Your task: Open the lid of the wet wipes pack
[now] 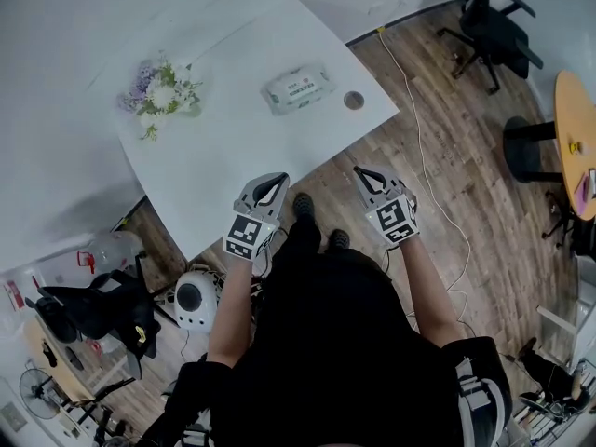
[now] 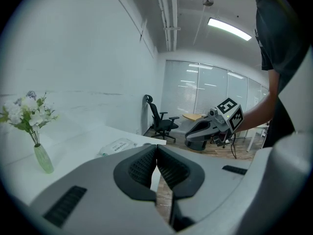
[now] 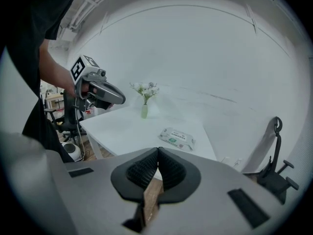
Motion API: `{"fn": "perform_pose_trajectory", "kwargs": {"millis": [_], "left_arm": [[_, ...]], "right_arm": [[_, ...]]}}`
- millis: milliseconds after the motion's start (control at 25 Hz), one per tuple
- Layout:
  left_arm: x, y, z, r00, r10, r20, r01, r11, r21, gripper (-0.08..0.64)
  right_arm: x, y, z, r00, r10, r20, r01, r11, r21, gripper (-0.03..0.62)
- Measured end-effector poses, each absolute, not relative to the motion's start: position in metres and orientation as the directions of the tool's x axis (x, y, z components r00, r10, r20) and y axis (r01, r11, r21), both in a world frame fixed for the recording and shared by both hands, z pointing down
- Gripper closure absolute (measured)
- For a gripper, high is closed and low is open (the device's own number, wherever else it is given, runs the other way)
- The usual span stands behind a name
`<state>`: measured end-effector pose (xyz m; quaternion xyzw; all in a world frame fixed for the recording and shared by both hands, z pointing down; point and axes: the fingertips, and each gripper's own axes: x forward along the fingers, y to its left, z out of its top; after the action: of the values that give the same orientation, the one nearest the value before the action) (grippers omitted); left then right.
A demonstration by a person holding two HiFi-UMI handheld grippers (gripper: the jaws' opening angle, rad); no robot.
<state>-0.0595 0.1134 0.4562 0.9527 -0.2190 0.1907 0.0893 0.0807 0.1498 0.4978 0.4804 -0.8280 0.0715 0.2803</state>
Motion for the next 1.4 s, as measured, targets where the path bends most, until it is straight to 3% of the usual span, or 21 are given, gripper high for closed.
{"fn": "perform_pose_trajectory", "kwargs": {"millis": [1400], "left_arm": [[-0.070,0.019,0.472,0.879,-0.284,0.384,-0.350,-0.930,0.112,0.537]], "right_arm": [[0.056,0.068,0.503,-0.295,-0.783,0.547,-0.876,0.451,0.172,0.575]]}}
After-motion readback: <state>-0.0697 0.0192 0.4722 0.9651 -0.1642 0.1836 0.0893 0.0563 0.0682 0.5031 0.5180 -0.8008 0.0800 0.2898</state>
